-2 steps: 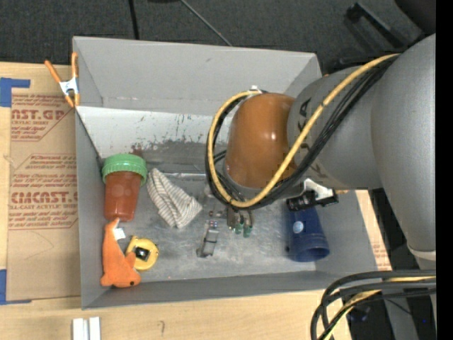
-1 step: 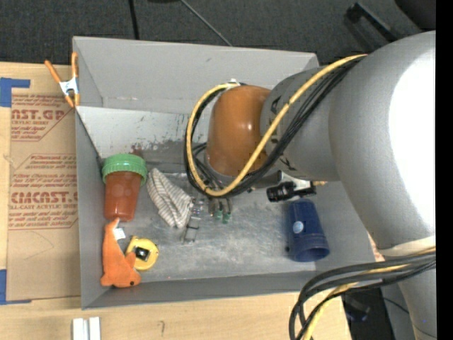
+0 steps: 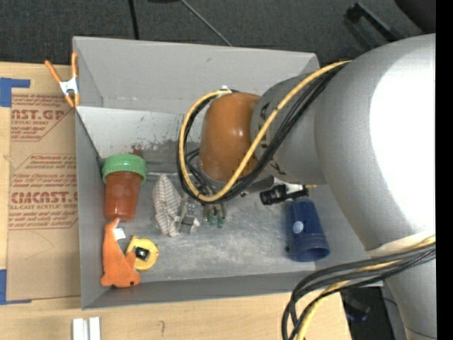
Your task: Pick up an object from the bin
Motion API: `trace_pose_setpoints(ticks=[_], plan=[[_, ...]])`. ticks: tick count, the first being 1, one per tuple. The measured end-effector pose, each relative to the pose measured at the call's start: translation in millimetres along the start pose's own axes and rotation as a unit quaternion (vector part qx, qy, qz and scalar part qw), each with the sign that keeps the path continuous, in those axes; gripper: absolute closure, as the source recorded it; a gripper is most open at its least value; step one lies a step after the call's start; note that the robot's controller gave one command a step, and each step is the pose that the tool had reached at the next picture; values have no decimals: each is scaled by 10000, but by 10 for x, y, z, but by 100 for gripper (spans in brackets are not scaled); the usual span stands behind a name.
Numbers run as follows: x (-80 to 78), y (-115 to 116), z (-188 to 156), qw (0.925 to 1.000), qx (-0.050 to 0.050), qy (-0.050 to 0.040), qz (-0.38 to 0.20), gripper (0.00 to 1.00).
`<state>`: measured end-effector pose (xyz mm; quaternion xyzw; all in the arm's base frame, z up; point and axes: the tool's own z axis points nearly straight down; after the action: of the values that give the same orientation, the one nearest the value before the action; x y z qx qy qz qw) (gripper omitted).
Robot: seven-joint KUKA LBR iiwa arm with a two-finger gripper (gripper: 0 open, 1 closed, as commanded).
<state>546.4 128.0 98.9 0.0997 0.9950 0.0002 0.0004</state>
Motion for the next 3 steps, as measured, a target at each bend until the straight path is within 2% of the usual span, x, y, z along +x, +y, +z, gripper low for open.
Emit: trace_pose_setpoints(ticks=[3], plan=[[0,-1,0,10000,-2,1,1,100]])
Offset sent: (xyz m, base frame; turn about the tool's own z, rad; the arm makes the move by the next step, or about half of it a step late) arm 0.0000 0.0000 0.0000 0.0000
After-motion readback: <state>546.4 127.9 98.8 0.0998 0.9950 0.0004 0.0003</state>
